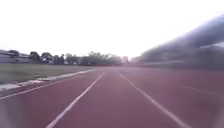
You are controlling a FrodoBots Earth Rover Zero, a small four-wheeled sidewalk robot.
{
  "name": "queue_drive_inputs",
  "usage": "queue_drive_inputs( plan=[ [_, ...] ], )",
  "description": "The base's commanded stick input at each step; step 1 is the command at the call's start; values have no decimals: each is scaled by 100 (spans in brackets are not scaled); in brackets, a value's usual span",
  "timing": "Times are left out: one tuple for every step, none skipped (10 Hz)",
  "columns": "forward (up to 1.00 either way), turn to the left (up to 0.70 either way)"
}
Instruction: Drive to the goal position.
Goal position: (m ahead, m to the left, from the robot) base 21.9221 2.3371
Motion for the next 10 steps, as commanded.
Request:
queue_drive_inputs(
  plan=[
    [70, 0],
    [70, 0],
    [70, 0],
    [70, 0],
    [70, 0],
    [70, 0],
    [70, 0],
    [70, 0],
    [70, 0],
    [70, 0]
  ],
)
